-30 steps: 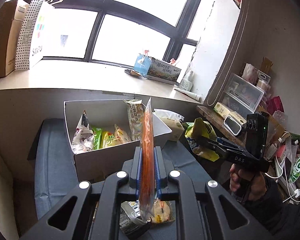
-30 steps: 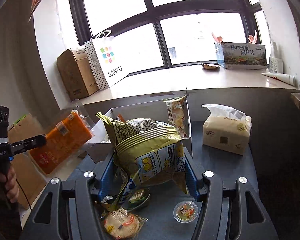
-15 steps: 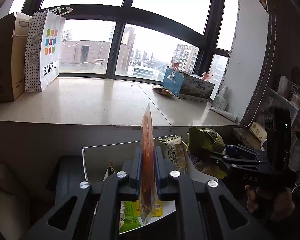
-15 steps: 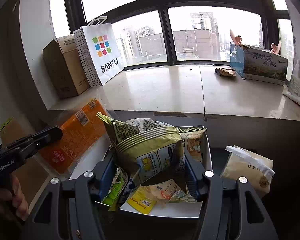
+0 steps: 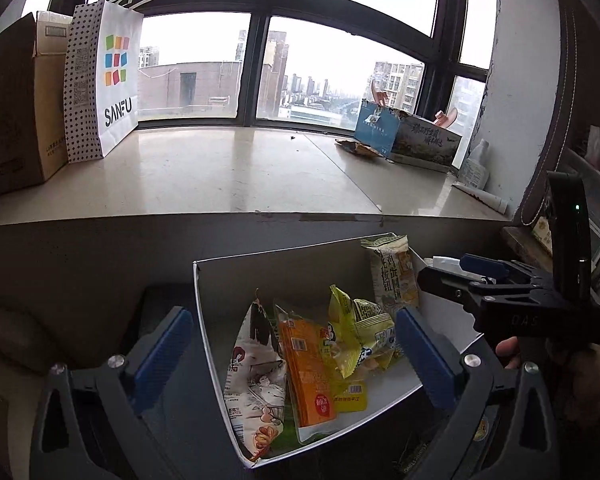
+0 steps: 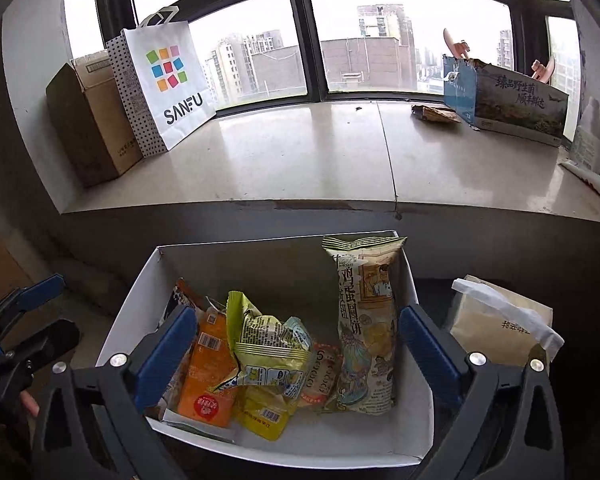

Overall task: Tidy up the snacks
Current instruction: 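Release both snacks into the white box and withdraw both tools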

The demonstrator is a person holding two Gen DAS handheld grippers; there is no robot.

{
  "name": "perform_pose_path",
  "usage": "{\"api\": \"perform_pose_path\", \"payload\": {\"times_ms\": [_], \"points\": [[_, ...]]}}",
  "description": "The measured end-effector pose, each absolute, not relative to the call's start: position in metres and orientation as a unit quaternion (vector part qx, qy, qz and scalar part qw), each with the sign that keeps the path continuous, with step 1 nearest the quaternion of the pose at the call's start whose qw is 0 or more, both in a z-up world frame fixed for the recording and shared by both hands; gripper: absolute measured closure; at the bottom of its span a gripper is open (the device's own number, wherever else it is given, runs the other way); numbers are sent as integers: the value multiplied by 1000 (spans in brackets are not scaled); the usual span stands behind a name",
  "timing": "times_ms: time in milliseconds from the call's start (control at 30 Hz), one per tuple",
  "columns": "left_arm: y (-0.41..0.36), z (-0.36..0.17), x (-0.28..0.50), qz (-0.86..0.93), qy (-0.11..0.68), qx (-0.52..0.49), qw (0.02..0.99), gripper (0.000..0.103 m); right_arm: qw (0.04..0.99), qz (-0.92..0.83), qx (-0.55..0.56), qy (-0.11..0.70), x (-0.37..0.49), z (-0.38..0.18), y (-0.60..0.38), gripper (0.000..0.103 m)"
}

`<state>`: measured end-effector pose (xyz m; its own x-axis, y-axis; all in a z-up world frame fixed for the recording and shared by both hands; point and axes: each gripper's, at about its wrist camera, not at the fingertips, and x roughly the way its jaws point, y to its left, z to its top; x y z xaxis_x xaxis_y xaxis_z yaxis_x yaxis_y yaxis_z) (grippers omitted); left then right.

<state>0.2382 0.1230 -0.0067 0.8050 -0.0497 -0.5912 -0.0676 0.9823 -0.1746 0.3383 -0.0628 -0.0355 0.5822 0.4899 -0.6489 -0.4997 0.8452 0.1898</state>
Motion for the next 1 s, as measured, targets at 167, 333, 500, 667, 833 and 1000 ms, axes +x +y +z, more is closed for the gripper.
{"api": "perform_pose_path", "payload": {"times_ms": [167, 333, 500, 667, 833, 1000], "points": [[116, -8, 208, -21, 313, -112, 943, 0, 901, 282, 17, 329, 306, -24, -91, 0], [104, -2, 163, -43, 300, -121, 945, 0, 901, 316, 42, 295, 257, -14, -127, 0], [91, 2, 114, -55, 272, -123, 953, 0, 897, 346, 43, 270, 196, -17, -160, 0], [77, -7, 71, -75, 264, -140, 951, 0, 902, 347, 37, 254, 147, -35, -191, 0], [53, -32, 39, -75, 279, -135, 948, 0, 902, 331, 73, 267, 116, -63, -228, 0], [43, -56, 25, -97, 299, -166, 935, 0, 913, 283, 70, 287, 90, -82, -251, 0]]}}
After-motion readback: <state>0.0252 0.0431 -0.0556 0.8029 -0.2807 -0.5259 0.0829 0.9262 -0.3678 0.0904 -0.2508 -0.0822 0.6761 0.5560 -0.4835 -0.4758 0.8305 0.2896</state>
